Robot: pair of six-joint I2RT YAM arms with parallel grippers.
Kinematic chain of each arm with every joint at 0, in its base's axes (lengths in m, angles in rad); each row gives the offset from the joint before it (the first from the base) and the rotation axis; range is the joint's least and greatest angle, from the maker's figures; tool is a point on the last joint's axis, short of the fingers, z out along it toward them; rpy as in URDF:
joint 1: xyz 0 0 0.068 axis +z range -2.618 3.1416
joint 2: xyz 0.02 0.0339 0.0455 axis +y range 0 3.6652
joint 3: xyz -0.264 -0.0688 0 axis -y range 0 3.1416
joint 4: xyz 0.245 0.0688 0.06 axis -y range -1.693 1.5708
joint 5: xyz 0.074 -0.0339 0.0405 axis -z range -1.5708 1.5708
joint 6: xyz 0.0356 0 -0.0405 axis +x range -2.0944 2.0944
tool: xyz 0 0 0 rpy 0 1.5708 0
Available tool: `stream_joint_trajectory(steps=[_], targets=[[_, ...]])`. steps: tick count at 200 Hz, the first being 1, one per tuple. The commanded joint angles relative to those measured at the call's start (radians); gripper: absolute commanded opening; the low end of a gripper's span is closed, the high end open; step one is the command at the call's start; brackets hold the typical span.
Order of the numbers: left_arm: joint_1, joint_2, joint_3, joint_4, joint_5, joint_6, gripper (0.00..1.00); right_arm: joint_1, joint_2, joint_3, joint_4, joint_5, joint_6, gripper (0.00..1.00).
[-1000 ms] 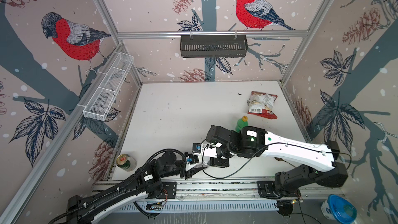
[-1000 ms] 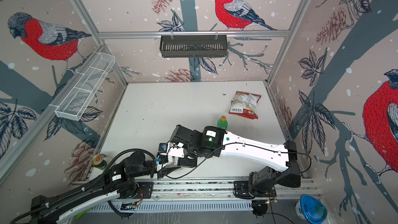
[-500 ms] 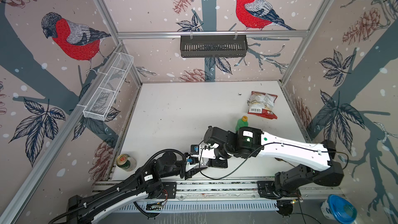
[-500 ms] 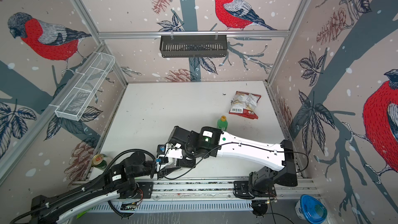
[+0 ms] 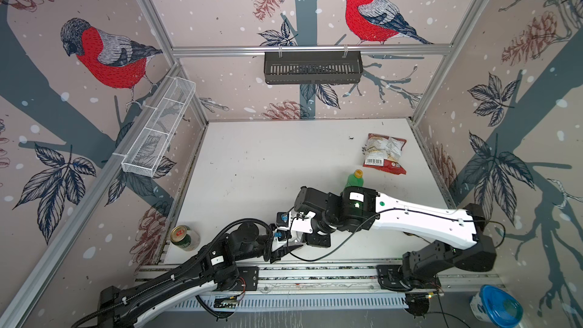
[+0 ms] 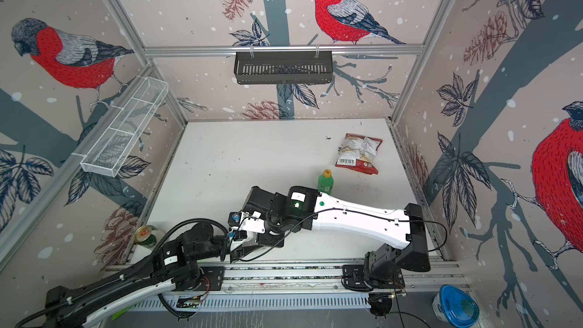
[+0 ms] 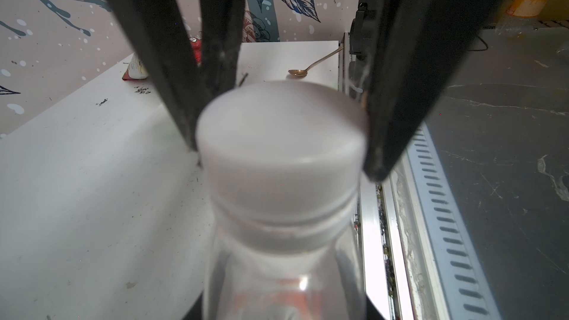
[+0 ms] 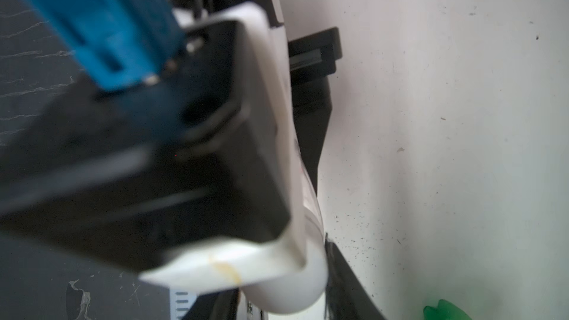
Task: Screw on the bottle caps
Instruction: Screw the bottle cap onto the plastic bottle.
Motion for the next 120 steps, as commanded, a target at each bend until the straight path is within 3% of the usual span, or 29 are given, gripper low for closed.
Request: stream_joint_trajectory(steps=[1, 120], targets=[[0.0, -0.003, 0.002, 0.047, 0.008, 0.0, 0.38, -0.001, 0.015, 0.012, -0.038, 0.07, 0.061, 0.4], [0.0, -0.012, 0.007, 0.048, -0.036, 0.018, 0.38, -0.007, 0.044, -0.016, 0.016, 0.07, 0.434, 0.41]])
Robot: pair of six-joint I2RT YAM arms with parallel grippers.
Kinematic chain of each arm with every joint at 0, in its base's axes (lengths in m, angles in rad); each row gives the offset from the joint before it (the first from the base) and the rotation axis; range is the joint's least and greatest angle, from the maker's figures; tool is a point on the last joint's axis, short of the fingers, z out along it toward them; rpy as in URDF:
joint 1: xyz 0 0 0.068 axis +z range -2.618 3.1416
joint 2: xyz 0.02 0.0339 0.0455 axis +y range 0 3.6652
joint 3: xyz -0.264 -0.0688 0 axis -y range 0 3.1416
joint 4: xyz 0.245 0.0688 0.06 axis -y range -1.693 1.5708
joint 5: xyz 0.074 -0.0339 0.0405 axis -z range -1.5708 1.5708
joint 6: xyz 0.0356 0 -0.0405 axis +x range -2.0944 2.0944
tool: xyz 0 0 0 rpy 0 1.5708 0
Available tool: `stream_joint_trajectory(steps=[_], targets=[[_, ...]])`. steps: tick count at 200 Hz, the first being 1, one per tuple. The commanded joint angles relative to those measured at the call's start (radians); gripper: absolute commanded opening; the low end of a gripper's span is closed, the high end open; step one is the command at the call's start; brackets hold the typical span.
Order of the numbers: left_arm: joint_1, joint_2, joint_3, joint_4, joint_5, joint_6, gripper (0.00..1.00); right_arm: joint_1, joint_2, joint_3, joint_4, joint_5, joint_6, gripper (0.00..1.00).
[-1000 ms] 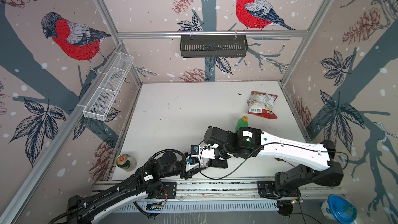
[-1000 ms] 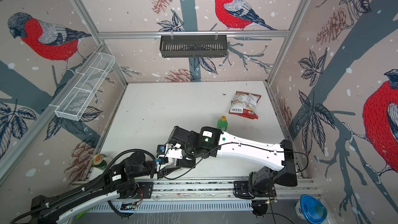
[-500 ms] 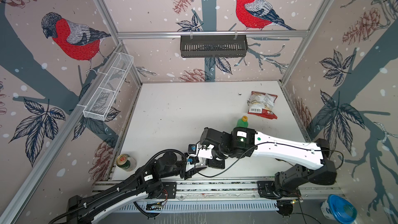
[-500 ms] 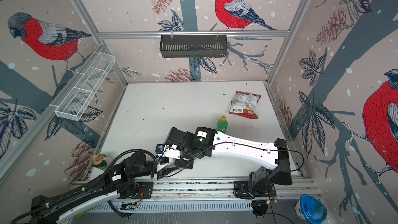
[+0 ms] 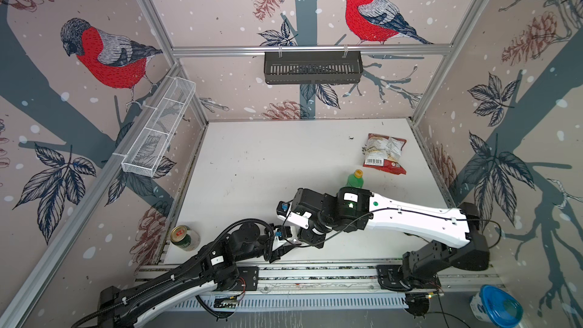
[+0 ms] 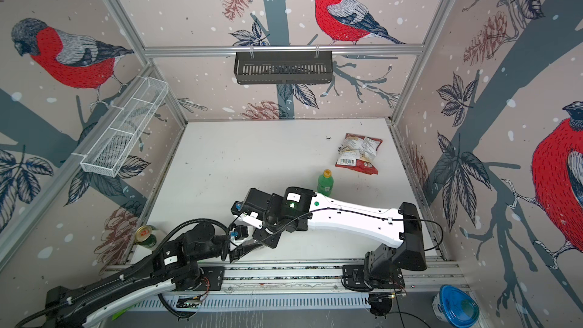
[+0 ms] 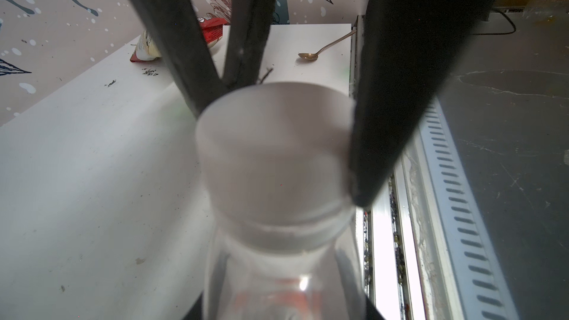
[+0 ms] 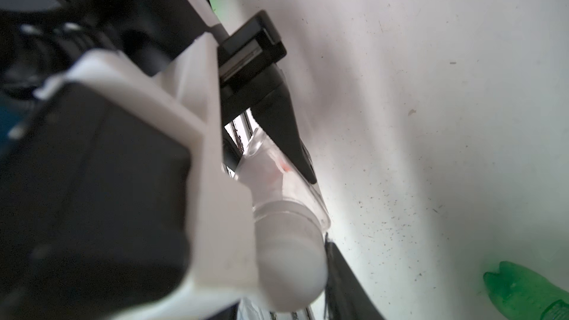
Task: Screw on the bottle caps
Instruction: Screw the bottle cap onto the plastic bottle.
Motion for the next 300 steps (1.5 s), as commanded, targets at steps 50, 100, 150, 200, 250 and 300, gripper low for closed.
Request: stream_joint_trajectory(steps=[50, 100, 150, 200, 250, 300], targets=[[-0.001, -0.004, 0.008, 0.096, -0.02, 0.024, 0.38, -0.001, 0.051, 0.037, 0.001, 0.07, 0.316, 0.41], [-0.001, -0.006, 0.008, 0.097, -0.025, 0.024, 0.37, 0.005, 0.04, 0.025, 0.061, 0.088, 0.382, 0.42], [-0.001, -0.004, 0.008, 0.096, -0.022, 0.024, 0.38, 0.017, 0.005, 0.03, 0.058, 0.142, 0.35, 0.55], [-0.001, 0.002, 0.01, 0.097, -0.019, 0.025, 0.38, 0.041, -0.054, 0.058, 0.035, 0.166, 0.247, 0.68], [-0.001, 0.006, 0.011, 0.097, -0.013, 0.027, 0.38, 0.056, -0.137, 0.078, -0.005, 0.139, 0.089, 0.79], [0.0, 0.005, 0.009, 0.092, 0.028, 0.028, 0.37, 0.018, -0.193, 0.003, -0.023, -0.007, -0.227, 0.81]])
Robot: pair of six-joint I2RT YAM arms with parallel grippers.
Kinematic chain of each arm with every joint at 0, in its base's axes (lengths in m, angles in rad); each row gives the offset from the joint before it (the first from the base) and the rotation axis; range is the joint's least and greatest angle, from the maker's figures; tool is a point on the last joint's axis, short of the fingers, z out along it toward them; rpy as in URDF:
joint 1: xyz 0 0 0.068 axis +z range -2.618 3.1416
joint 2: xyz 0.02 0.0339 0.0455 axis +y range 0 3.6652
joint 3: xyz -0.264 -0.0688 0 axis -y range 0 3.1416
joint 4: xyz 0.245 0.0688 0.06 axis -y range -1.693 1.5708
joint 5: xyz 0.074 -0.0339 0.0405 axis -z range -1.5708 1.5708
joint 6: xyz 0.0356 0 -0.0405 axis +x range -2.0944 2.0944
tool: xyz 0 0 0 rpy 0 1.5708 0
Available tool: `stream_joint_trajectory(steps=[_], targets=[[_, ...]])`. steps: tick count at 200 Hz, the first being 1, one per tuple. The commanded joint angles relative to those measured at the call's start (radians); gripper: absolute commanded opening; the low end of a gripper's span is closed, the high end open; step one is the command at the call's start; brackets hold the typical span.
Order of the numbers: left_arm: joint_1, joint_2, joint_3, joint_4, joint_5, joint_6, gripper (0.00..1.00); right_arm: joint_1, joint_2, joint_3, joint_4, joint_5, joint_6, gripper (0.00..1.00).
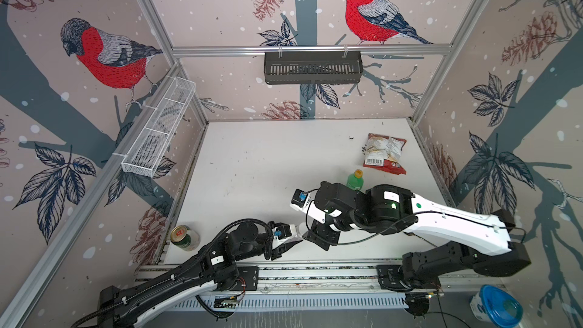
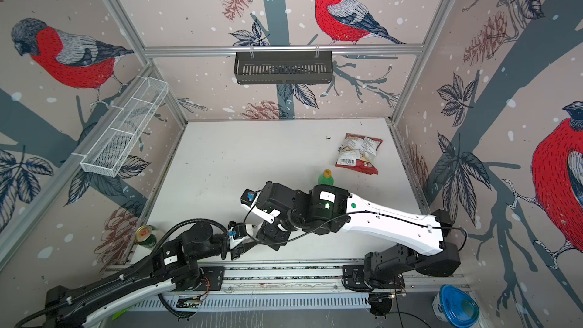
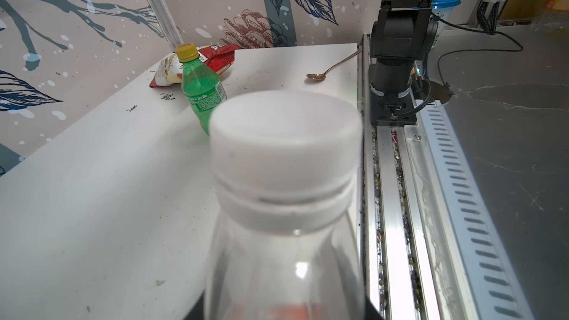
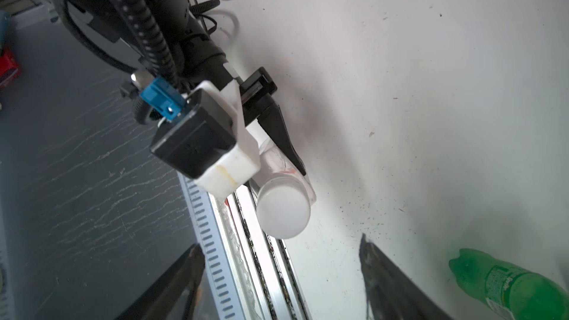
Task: Screw on the bottle caps
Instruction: Screw the bottle cap onto the plastic bottle.
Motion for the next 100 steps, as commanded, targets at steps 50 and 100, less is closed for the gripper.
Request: stream_joint_trajectory(steps=[50, 100], targets=[[0.0, 0.014, 0.0, 0.016, 0.117, -0.02, 0.38, -0.037, -0.022, -0.104, 0.047, -0.102, -0.458, 0.8], [-0.005, 0.019, 0.0, 0.016, 0.13, -0.026, 0.38, -0.038, 0.041, -0.086, 0.056, -0.167, -0.523, 0.74]])
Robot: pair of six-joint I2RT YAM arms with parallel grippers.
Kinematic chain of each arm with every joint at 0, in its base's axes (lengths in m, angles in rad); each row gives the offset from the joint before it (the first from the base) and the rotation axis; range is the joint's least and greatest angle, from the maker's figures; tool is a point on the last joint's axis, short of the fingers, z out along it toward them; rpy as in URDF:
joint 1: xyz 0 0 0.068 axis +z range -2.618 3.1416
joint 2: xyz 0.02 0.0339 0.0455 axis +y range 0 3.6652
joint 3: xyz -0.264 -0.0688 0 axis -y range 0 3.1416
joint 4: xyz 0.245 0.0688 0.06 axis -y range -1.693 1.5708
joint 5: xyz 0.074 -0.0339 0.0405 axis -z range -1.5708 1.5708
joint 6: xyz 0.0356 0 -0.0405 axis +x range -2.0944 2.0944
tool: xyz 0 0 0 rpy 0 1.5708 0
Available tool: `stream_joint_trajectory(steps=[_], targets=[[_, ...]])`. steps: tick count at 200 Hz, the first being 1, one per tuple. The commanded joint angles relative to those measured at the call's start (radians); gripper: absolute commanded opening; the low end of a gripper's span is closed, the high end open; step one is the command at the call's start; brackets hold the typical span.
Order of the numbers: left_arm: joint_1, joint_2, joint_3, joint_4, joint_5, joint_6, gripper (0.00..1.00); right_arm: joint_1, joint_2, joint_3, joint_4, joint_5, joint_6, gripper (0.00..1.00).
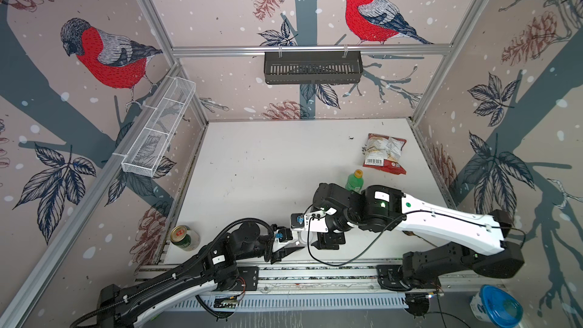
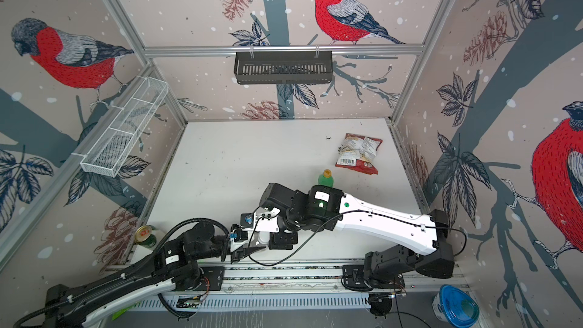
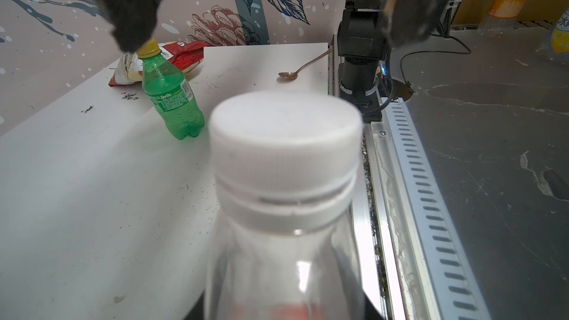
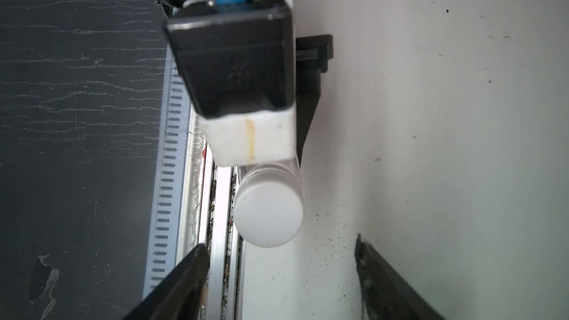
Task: Screw on the bottle caps
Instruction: Screw the bottle cap onto the plastic bottle.
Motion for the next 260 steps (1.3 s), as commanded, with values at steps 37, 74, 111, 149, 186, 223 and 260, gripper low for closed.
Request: stream_joint_trajectory(steps=[37, 74, 111, 149, 186, 223, 260], targets=[[-0.004, -0.013, 0.0, 0.014, 0.025, -0.006, 0.37, 0.017, 0.052, -0.001, 0.023, -0.011, -0.072, 0.69], [-0.006, -0.019, -0.002, 0.013, 0.022, -0.006, 0.37, 0.017, 0.063, 0.008, 0.037, -0.003, -0.064, 0.61], [-0.008, -0.024, -0.002, 0.012, 0.013, -0.005, 0.37, 0.017, 0.069, 0.004, 0.041, 0.018, -0.056, 0.53], [-0.008, -0.031, -0.002, 0.011, -0.001, 0.0, 0.37, 0.018, 0.073, 0.001, 0.052, 0.051, -0.024, 0.44], [-0.008, -0.034, -0.002, 0.009, -0.02, 0.006, 0.37, 0.028, 0.099, 0.015, 0.062, 0.095, 0.088, 0.34], [-0.007, -0.039, -0.002, 0.011, -0.04, 0.007, 0.38, 0.029, 0.118, 0.015, 0.081, 0.117, 0.274, 0.34], [-0.007, -0.038, 0.0, 0.015, -0.053, 0.008, 0.37, 0.031, 0.118, 0.006, 0.133, 0.092, 0.479, 0.34]])
